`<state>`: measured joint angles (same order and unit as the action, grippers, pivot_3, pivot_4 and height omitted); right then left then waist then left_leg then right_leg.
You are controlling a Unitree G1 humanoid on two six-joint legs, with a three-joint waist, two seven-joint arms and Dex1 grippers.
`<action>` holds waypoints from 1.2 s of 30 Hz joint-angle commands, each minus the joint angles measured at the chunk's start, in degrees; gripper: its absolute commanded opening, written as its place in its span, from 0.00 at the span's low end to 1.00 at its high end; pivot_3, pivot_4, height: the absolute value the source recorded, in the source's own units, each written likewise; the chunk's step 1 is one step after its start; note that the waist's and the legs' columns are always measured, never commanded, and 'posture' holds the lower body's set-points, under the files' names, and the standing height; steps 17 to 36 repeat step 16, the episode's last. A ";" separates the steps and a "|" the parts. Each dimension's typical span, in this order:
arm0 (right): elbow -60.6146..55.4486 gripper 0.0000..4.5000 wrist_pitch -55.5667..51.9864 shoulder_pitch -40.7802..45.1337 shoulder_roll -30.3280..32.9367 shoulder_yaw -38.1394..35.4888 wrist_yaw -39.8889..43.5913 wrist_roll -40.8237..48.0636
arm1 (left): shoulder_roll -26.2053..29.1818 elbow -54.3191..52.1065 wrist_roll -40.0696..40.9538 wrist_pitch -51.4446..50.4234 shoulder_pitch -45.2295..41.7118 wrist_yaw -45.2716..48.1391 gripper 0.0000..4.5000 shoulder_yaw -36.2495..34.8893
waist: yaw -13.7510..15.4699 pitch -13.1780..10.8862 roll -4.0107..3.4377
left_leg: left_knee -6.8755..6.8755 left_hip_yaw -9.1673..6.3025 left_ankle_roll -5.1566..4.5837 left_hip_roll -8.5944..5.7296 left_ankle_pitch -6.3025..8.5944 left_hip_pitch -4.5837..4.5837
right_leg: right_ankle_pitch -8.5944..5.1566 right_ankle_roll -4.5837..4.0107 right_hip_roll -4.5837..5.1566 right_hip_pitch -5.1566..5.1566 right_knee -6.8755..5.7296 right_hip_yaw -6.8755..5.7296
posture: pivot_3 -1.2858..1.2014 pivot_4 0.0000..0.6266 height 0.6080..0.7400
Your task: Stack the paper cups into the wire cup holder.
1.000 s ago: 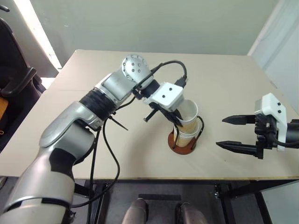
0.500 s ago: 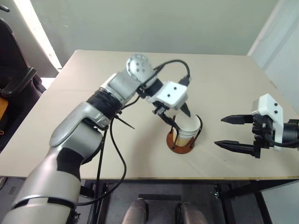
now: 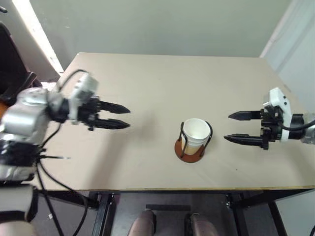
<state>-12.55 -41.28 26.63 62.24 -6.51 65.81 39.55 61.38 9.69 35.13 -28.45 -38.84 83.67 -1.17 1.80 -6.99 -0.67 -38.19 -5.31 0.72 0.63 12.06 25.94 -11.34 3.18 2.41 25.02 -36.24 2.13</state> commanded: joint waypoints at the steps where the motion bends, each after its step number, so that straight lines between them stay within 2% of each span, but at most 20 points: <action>1: 3.00 1.00 2.66 3.15 0.82 0.70 3.41 -2.28 | 2.63 -2.80 0.46 -2.25 6.72 -2.59 0.62 -6.94 | 0.00 0.00 0.00 | 0.03 0.01 -0.17 0.00 0.10 -0.08 | -0.08 -0.14 0.02 -0.01 -0.15 0.00 | 0.52 0.24 1.00; 6: 6.55 1.00 4.13 5.65 1.08 1.94 6.27 -4.86 | 5.04 -4.07 -0.39 -2.97 15.55 -4.31 0.62 -13.89 | -0.27 -0.01 0.03 | 0.23 -0.03 -0.03 0.09 0.09 -0.36 | -0.17 -0.59 0.03 0.09 -0.72 -0.16 | 0.52 0.24 1.00; 11: 7.02 1.00 4.21 7.04 0.34 3.31 7.89 -5.99 | 4.12 -6.86 0.76 -4.21 19.76 -6.34 0.62 -17.77 | -0.56 -0.01 0.02 | 0.40 -0.05 0.17 0.12 -0.08 -0.65 | -0.14 -0.88 -0.02 -0.02 -0.80 -0.15 | 0.52 0.24 1.00; 36: 7.23 1.00 3.90 8.16 -0.78 4.59 8.40 -6.84 | 3.07 -8.88 0.89 -5.19 19.99 -7.38 0.62 -17.32 | -0.61 -0.01 0.02 | 0.50 -0.05 0.20 0.11 -0.13 -0.84 | -0.16 -1.02 -0.03 -0.17 -0.79 -0.13 | 0.52 0.24 1.00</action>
